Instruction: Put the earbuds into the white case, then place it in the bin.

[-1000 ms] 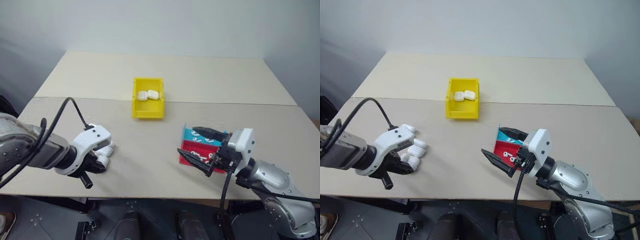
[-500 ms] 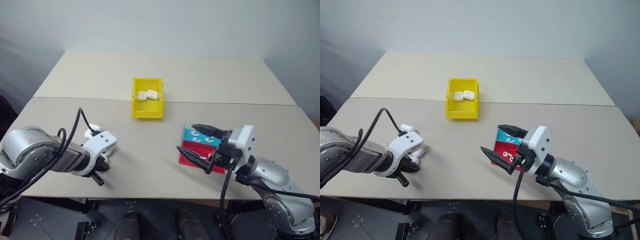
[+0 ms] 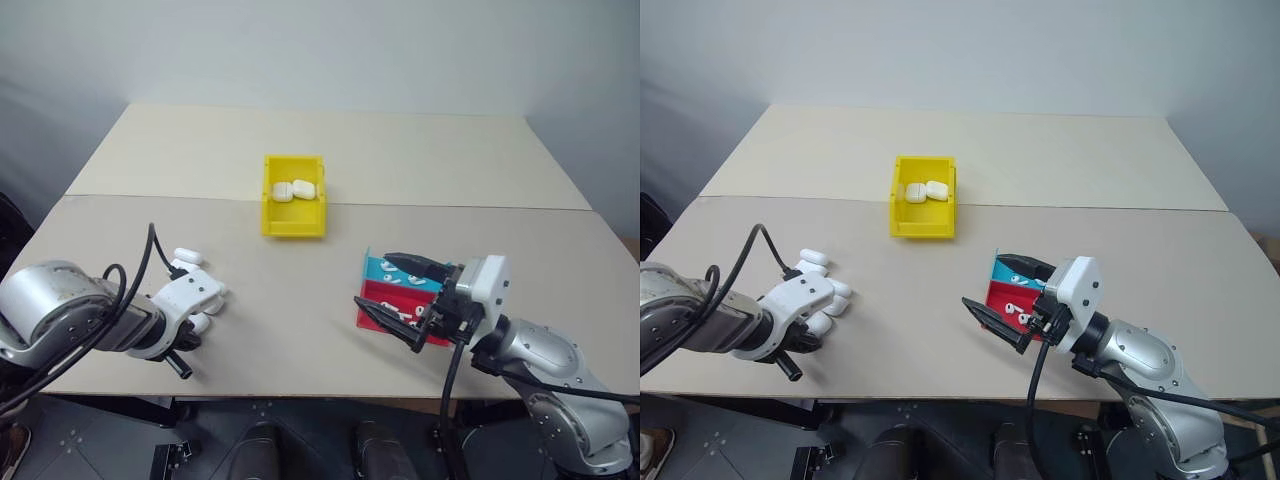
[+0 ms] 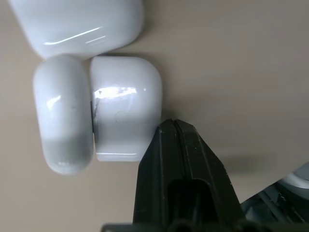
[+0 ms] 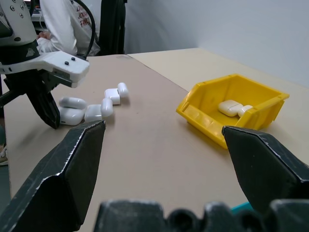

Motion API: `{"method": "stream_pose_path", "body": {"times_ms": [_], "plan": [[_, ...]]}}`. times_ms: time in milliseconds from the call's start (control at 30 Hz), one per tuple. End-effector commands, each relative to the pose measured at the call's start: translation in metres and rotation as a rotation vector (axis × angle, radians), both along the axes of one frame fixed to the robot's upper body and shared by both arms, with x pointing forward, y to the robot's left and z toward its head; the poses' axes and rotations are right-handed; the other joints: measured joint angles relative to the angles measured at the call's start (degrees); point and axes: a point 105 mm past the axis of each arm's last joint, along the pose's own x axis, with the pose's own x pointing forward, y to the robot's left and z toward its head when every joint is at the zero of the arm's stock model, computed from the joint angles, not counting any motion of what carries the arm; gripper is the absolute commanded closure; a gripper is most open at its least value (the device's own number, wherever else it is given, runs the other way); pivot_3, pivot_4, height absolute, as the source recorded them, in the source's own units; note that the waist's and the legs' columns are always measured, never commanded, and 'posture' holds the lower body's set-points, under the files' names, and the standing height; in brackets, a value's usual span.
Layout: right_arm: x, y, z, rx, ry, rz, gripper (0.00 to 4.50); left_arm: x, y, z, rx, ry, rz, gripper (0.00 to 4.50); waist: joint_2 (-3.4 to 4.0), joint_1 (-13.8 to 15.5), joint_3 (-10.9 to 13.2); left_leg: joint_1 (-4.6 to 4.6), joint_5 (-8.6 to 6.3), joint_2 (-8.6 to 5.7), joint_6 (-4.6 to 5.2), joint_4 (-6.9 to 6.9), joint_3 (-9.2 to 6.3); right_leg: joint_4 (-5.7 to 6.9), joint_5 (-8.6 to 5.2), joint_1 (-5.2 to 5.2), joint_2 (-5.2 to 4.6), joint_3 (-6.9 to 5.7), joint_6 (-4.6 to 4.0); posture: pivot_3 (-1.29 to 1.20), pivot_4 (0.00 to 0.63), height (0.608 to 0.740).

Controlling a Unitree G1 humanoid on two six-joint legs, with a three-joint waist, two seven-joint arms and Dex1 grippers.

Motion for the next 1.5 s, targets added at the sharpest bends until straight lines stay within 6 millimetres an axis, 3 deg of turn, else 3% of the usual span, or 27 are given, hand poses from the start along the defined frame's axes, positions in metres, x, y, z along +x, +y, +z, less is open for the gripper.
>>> {"method": "stream_pose_path", "body": {"times_ms": [33,300,600,767,933,1067,1200,1400,1500], "plan": [[-0.007,0.003,0.009,0.009,-0.05,0.017,0.0,0.007,0.016,0.012,0.057,-0.052,0.051,4.48,0.0,0.0,0.0,0.0,0.0,0.0,0.0,0.0,0.0,-0.01,0.0,0.0,0.0,0.0,0.0,0.0,0.15,0.74],[-0.007,0.005,0.008,0.016,-0.048,0.02,0.0,0.02,0.024,0.019,0.072,-0.093,0.089,4.48,0.0,0.2,0.0,-0.01,0.0,0.0,0.0,0.0,0.0,-0.01,0.0,0.0,0.0,-0.01,0.0,0.0,0.15,0.74],[-0.01,0.006,0.008,0.026,-0.047,0.003,0.0,0.027,0.047,0.034,0.123,-0.138,0.136,4.48,0.0,0.1,0.0,-0.04,0.0,0.0,0.0,0.0,0.01,0.0,0.0,-0.04,0.0,-0.01,0.0,0.0,0.15,0.74],[-0.012,0.007,0.007,0.033,-0.044,-0.003,0.0,0.022,0.052,0.054,0.057,-0.155,0.044,4.48,0.01,-0.1,0.0,-0.07,0.0,0.02,0.0,0.0,0.03,-0.01,0.0,-0.08,0.0,0.0,0.0,0.0,0.15,0.74],[-0.012,0.008,0.007,0.036,-0.042,0.006,0.0,0.028,0.065,0.071,0.035,-0.214,-0.055,4.48,0.02,0.0,0.0,-0.03,0.0,0.03,0.0,-0.01,0.05,0.0,-0.02,-0.07,0.0,-0.02,-0.04,0.0,0.15,0.74],[-0.012,0.011,0.007,0.038,-0.04,0.02,0.0,0.03,0.053,0.08,-0.096,-0.178,-0.06,3.28,0.01,0.4,0.0,-0.08,0.0,0.03,0.0,-0.01,0.05,-0.02,-0.02,-0.08,0.0,-0.03,-0.03,0.0,0.15,0.74],[-0.012,0.014,0.007,0.043,-0.038,0.033,0.0,0.021,0.037,0.069,-0.125,-0.026,-0.077,1.97,0.0,0.3,0.0,-0.16,0.0,0.01,0.0,0.0,0.06,-0.05,-0.02,-0.1,-0.01,-0.03,-0.01,0.0,0.15,0.74],[-0.011,0.017,0.007,0.054,-0.039,0.032,0.0,0.023,0.026,0.061,-0.138,0.064,-0.07,0.04,0.0,-0.1,0.0,-0.13,0.0,0.06,0.01,0.0,0.0,0.02,-0.02,-0.11,0.08,-0.03,-0.02,0.0,0.15,0.74],[-0.012,0.017,0.007,0.06,-0.039,0.029,0.0,0.027,0.027,0.058,-0.106,0.086,-0.037,0.04,0.0,-0.1,0.0,-0.16,0.0,0.05,0.01,0.0,-0.01,0.0,-0.03,-0.11,0.07,-0.02,-0.02,0.0,0.15,0.74]]}}
